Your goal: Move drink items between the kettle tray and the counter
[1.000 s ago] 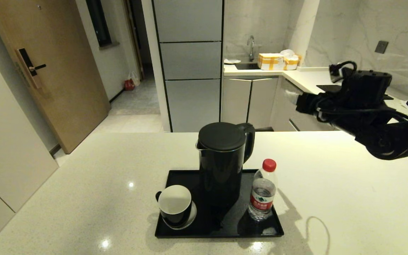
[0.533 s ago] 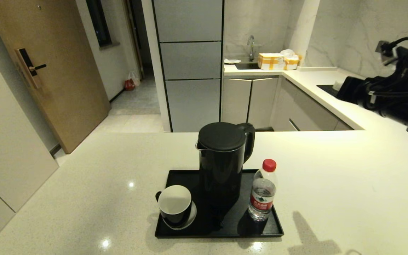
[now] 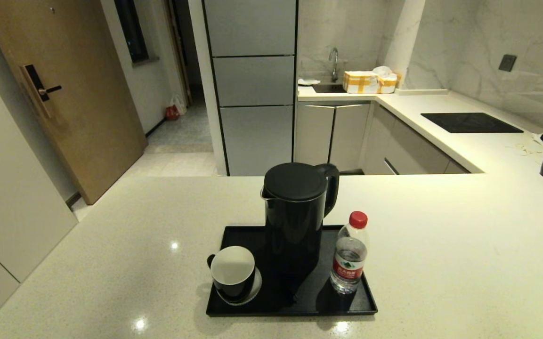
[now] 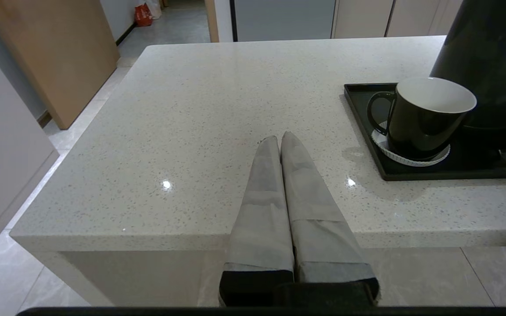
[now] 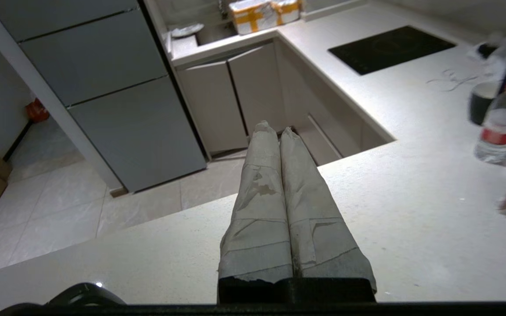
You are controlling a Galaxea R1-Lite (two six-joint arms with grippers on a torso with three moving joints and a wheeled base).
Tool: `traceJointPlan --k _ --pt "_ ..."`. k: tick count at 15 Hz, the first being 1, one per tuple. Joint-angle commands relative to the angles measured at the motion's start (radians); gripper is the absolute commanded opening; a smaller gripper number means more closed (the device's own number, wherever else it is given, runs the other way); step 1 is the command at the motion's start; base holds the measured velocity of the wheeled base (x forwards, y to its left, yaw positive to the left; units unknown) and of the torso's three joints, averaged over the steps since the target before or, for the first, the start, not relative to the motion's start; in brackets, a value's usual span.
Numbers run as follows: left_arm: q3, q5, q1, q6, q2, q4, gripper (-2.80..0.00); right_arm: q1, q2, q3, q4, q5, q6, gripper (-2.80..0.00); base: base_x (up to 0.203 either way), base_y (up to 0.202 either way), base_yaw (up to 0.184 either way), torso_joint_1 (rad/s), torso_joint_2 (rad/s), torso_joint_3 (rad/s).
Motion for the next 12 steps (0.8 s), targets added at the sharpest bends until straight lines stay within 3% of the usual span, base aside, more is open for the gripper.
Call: traceJointPlan --k 1,5,9,12 --pt "0.000 0.000 0.000 0.000 -0.002 0.001 -2.80 -0.003 -0.217 0.012 0.098 -0.011 -0.009 -2.80 0.000 0.000 0.000 0.000 0.00 0.000" --pt "0.000 0.000 0.000 0.000 0.000 0.000 -2.80 -0.004 -0.573 0.259 0.209 -0.021 -0.054 -2.80 0.000 0.000 0.000 0.000 0.00 0.000" --pt "0.000 0.000 0.000 0.000 -0.002 0.000 -2.80 0.002 -0.928 0.615 0.241 0.001 -0.174 -2.80 0.000 0.000 0.000 0.000 0.00 0.000" --pt "0.000 0.000 0.000 0.000 -0.002 0.000 -2.80 0.005 -0.956 0.649 0.232 0.017 -0.211 -2.80 0.000 0.000 0.000 0.000 0.00 0.000"
